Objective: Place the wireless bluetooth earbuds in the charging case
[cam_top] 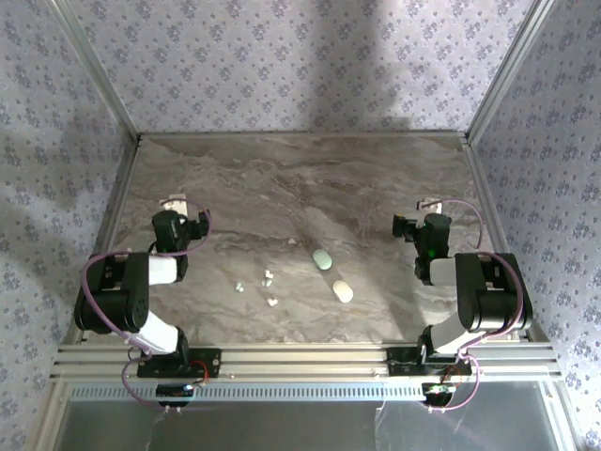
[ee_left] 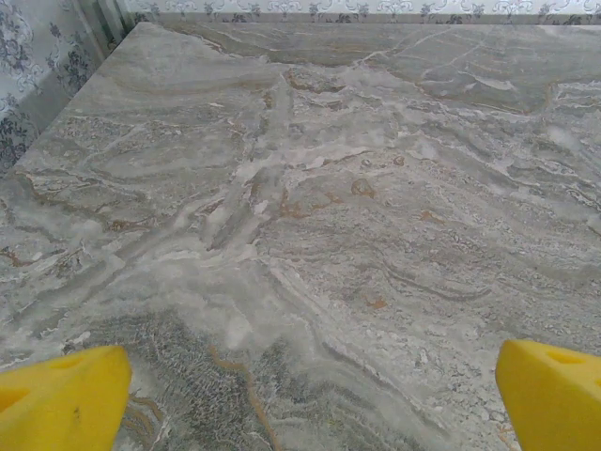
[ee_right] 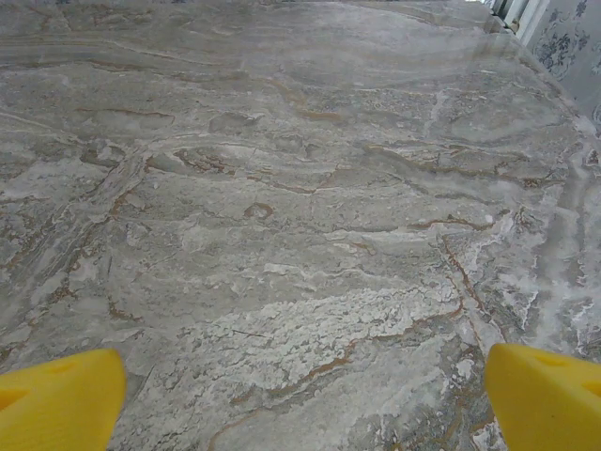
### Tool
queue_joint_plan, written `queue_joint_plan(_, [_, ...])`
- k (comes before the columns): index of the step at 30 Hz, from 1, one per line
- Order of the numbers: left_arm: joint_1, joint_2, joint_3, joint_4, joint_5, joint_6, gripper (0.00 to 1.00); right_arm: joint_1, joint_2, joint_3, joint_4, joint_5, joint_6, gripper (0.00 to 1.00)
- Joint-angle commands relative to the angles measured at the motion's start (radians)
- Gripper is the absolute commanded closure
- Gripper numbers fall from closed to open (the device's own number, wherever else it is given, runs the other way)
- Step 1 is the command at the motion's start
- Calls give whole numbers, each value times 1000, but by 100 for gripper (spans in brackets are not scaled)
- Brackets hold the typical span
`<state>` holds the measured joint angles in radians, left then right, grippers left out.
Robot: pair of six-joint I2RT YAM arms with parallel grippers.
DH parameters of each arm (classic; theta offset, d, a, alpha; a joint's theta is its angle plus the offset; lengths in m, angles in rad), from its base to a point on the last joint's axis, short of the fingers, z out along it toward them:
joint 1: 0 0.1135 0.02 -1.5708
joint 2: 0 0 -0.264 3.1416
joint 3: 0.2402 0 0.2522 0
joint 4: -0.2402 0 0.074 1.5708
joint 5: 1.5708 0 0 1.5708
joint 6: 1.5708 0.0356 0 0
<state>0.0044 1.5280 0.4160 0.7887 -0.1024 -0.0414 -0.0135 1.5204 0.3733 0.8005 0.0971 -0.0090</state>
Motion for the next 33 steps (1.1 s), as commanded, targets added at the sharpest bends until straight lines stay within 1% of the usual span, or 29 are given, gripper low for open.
queue_joint_plan(1, [-3, 6, -8, 37, -11, 10, 0, -3, -2, 18, 6, 12, -8, 0])
queue_joint_plan(32, [-4, 4, -9, 41, -10, 12, 0, -3, -3, 17, 11, 12, -9, 0])
queue_joint_plan(33, [-4, -6, -3, 23, 0, 15, 0, -3, -6, 15, 11, -5, -18, 0])
